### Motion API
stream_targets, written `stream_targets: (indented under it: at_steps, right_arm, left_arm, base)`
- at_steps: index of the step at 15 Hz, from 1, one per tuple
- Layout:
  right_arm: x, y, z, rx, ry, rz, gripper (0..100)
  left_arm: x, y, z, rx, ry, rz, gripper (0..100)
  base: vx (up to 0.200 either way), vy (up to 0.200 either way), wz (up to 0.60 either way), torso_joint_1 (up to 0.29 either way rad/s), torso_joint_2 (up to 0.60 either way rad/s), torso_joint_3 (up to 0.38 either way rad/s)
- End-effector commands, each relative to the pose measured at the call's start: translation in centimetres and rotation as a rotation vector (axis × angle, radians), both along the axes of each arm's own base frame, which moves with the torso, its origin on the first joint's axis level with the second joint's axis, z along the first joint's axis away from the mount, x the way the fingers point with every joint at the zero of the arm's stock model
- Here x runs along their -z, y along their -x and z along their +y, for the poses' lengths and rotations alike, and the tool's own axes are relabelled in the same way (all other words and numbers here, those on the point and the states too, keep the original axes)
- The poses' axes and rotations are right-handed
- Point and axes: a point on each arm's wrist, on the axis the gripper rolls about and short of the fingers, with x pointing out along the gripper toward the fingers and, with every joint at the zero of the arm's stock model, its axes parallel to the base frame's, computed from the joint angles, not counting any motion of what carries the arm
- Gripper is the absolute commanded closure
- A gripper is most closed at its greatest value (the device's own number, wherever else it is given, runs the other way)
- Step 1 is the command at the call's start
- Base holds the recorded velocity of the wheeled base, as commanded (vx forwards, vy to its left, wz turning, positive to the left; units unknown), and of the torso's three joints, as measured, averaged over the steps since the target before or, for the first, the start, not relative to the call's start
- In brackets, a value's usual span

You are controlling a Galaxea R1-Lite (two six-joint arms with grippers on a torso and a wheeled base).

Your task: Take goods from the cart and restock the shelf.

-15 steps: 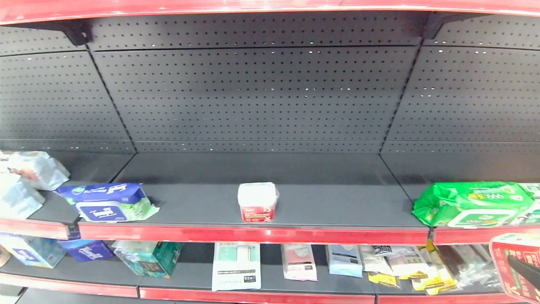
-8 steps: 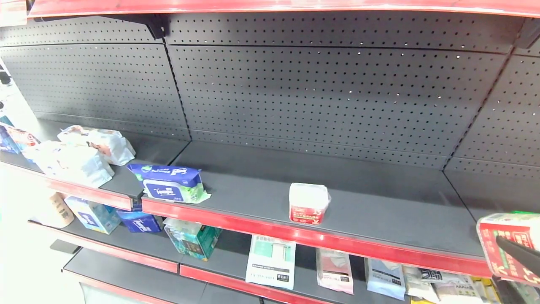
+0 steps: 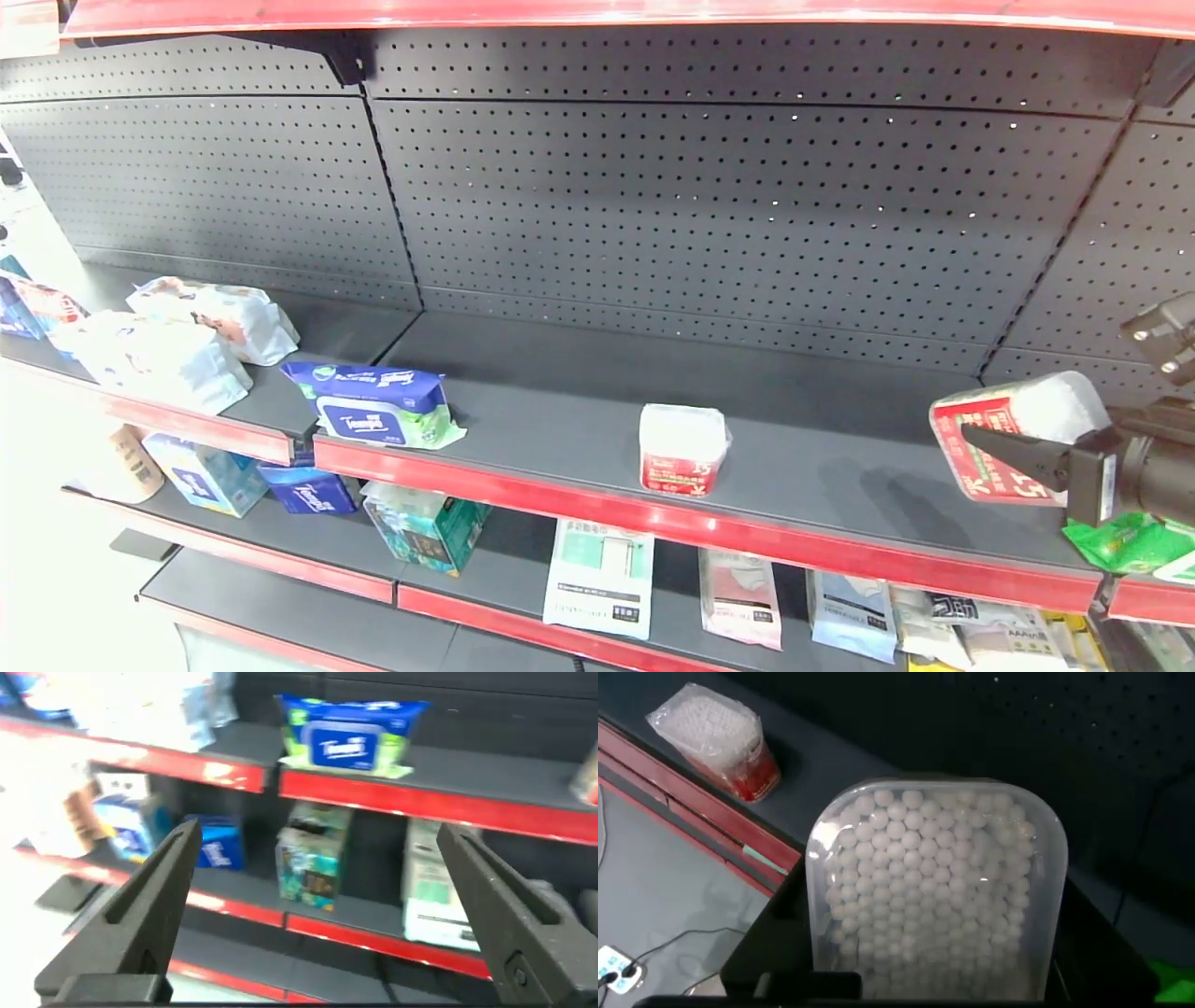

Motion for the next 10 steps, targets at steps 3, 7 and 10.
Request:
stream_targets:
  at_steps: [3, 7, 10]
  right_arm:
    - [1.1, -1.57, 0.36, -0.016, 0.005, 0.065, 100]
    - [1.18, -1.58, 0.36, -0.016, 0.005, 0.068, 100]
    - [1.18, -1.58, 0.36, -0.016, 0.005, 0.068, 100]
  left_arm:
    - [-0.05, -0.25, -0.24, -0.111, 0.0, 0.033, 0]
    - [0.37, -0.24, -0.66, -0.276, 0.024, -0.03, 0]
    - [0.77, -0.39, -0.84, -0.036, -0.002, -0.006, 0]
  base:
    - [0.0, 0.0, 0.0, 0.0, 0.0, 0.0]
    - [0.0, 0.0, 0.0, 0.0, 0.0, 0.0]
    - [0.0, 0.0, 0.0, 0.0, 0.0, 0.0]
